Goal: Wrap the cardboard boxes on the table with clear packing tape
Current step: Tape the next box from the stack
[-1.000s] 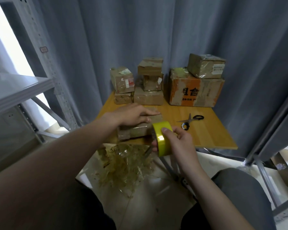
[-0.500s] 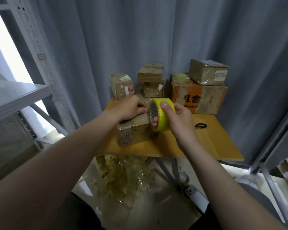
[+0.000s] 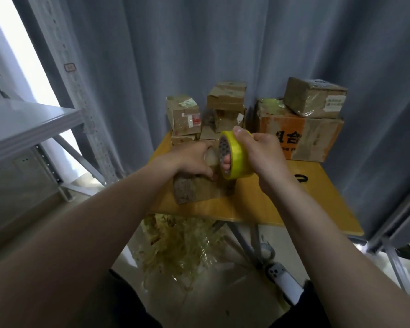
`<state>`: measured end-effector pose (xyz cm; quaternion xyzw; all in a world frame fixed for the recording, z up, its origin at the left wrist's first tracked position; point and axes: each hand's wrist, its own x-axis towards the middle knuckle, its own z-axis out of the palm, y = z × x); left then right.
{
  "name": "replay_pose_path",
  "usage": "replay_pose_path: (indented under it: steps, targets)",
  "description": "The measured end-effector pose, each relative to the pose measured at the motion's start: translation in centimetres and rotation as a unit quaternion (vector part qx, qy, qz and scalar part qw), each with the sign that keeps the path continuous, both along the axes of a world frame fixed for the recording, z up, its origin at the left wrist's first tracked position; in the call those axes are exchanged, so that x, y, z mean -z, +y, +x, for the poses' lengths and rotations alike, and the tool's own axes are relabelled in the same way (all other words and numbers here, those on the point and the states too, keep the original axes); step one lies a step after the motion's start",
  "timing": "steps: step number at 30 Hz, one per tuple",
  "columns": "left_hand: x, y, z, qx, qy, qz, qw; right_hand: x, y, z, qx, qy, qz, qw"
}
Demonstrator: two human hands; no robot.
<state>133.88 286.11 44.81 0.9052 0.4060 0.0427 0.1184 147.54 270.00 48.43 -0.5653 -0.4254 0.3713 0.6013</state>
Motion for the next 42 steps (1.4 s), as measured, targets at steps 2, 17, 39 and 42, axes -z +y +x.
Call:
replay_pose_path:
  steps: [2, 17, 39, 42]
  targets:
    - [0.0, 0.1, 0.0, -0.004, -0.008, -0.019, 1.000, 1.1, -1.2, 0.0, -0.003, 0.008, -0.017, 1.000]
    - [-1.5, -0.5, 0.6, 0.056, 0.092, -0.036, 0.994, 7.6, -3.9, -1.4, 0.011, 0.003, -0.100, 0.995]
    - [-1.0, -2.7, -0.9, 0.168, 0.049, 0.022, 0.984, 9.2, -4.9, -0.1, 0.046, -0.009, -0.072, 0.996]
    - [-1.9, -2.7, -0.7, 0.199, -0.042, -0.116, 0.972, 7.8, -6.4, 0.4, 0.010, 0.071, 0.005, 0.997]
